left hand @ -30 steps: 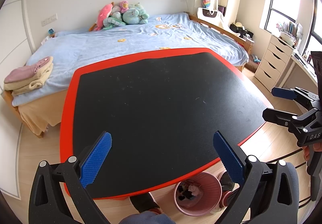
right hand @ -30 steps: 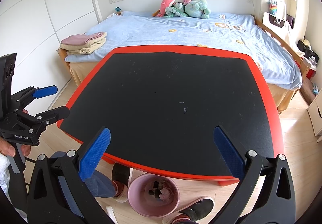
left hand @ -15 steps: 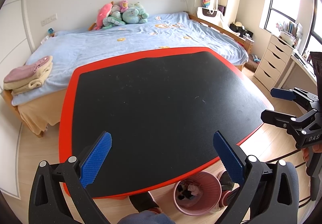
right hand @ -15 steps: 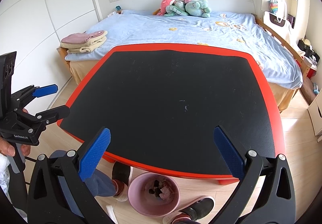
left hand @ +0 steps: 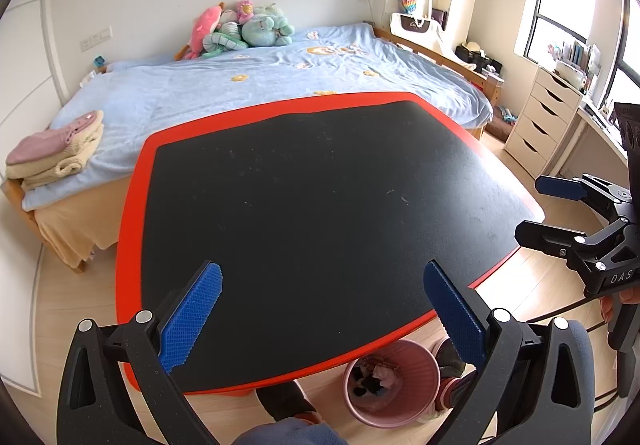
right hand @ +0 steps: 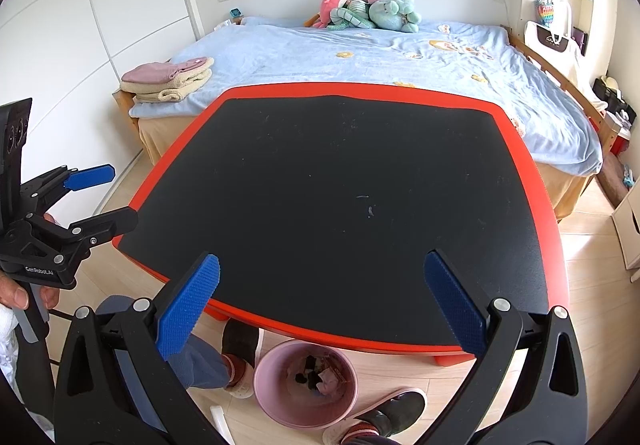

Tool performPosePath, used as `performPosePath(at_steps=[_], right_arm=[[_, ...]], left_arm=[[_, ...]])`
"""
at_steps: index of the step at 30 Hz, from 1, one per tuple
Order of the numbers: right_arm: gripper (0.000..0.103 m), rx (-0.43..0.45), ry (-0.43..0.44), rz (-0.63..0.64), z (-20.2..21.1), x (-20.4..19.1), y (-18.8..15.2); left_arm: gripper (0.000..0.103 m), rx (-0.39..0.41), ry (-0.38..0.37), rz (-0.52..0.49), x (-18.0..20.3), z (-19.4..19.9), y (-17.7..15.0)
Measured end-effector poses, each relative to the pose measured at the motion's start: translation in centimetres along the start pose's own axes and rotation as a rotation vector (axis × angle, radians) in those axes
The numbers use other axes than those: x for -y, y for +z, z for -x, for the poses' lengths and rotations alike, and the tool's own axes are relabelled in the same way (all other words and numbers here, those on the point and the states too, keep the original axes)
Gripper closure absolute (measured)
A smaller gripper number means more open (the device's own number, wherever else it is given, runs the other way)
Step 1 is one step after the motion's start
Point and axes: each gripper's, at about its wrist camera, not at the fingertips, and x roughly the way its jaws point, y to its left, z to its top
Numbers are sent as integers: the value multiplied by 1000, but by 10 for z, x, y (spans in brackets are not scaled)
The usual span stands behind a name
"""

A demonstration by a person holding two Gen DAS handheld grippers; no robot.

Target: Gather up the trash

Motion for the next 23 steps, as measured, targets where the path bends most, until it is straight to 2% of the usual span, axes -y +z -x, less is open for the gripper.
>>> performPosePath(at_steps=[23], right_arm=[[3, -19, 0, 2, -13, 4, -7]], left_arm=[[6, 3, 3, 15, 0, -9, -3]])
